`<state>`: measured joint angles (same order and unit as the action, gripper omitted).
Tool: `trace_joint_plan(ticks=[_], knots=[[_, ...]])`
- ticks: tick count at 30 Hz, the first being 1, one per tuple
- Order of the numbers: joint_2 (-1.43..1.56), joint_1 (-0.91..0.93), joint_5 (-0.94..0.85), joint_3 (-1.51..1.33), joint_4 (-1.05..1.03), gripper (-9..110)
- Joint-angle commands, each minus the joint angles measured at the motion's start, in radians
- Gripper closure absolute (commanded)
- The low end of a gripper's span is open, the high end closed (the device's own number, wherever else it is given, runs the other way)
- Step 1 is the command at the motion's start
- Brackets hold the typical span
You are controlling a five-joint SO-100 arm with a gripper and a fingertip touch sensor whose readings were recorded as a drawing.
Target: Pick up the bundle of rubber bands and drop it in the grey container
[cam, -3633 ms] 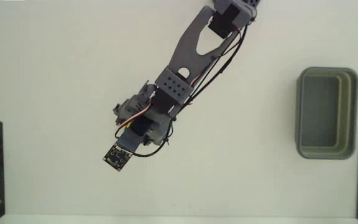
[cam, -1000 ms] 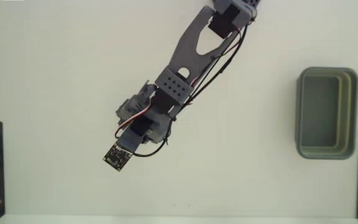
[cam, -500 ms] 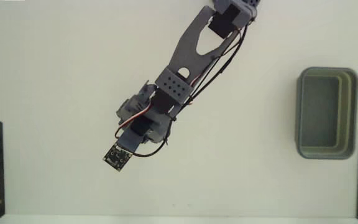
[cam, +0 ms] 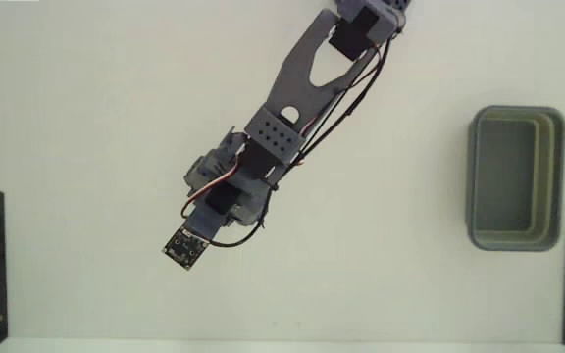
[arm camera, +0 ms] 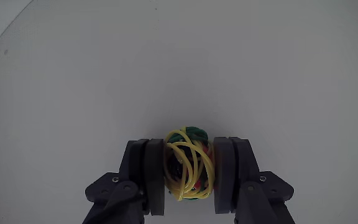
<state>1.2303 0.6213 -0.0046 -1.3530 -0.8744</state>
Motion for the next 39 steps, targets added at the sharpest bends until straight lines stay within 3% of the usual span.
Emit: trace_joint_plan(ticks=[1, 39], knots=[[0.038, 0.023, 0.005, 0.007, 0.002, 59], [0.038, 0.023, 0.005, 0.007, 0.002, 66]])
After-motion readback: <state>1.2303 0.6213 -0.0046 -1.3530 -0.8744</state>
